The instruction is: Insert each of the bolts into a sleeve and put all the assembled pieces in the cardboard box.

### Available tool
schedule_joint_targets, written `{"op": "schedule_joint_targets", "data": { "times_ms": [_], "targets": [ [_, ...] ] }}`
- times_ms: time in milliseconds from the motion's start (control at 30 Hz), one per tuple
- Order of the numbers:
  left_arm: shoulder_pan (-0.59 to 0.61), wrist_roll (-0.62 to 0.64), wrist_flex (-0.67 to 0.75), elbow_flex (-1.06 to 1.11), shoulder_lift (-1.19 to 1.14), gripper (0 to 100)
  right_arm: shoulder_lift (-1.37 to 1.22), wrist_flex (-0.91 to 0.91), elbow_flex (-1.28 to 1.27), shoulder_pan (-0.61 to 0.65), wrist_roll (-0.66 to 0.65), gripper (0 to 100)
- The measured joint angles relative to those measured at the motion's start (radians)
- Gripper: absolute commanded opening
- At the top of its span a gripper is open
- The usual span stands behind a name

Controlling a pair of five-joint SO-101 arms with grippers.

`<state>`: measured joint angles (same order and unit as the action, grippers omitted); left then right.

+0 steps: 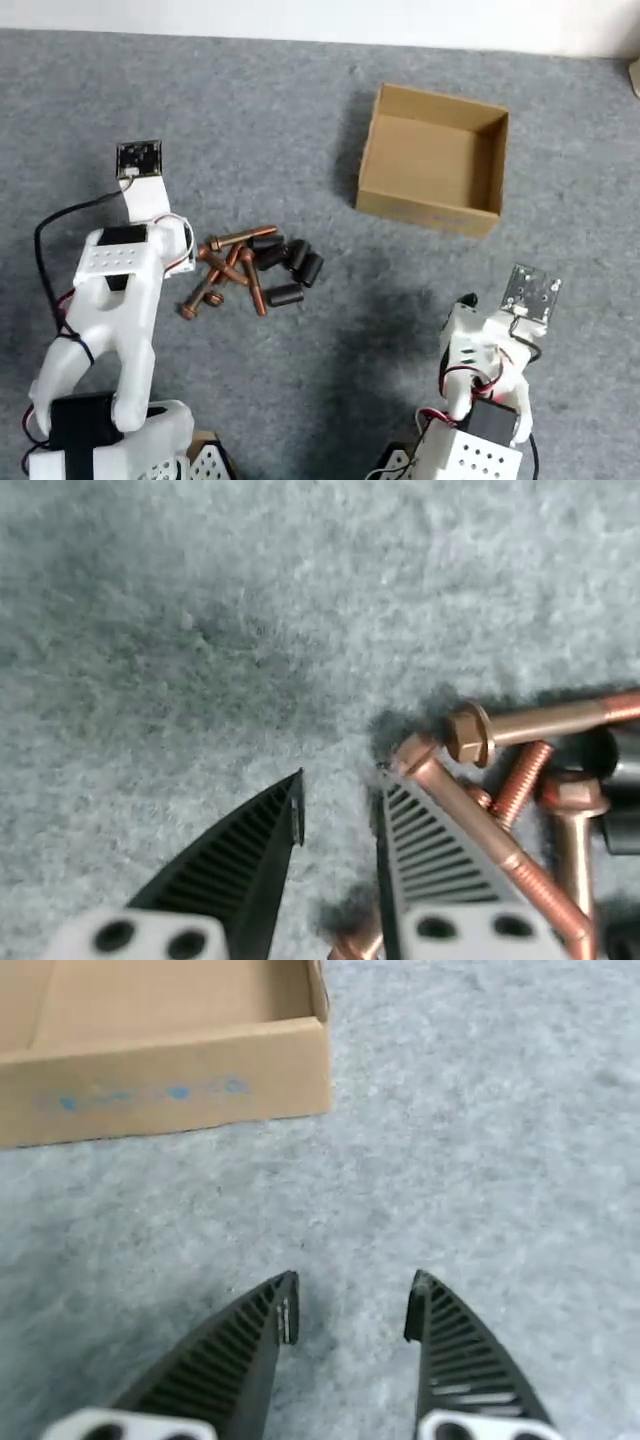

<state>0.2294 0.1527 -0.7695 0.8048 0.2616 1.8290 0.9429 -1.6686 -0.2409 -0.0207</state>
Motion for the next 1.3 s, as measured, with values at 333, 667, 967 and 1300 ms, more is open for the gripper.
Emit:
{"op": "schedule_joint_targets", "data": {
  "times_ms": [333, 667, 967, 1300],
  "targets": [
    [0.066, 0.0, 0.0, 0.0, 0.0, 12, -0.018, 0.031, 0.127, 0.298, -0.002, 17.0],
    [0.066, 0.0, 0.0, 0.0, -0.005, 12, -0.664, 0.037, 0.58, 0.503, -0.083, 17.0],
    [0.066, 0.0, 0.0, 0.0, -0.008, 12, -1.103, -0.032, 0.904, 0.695, 0.43, 16.7],
    [0.066, 0.006, 0.0, 0.0, -0.008, 12, -1.237, -0.275, 0.727, 0.922, 0.669, 16.7]
  ]
}}
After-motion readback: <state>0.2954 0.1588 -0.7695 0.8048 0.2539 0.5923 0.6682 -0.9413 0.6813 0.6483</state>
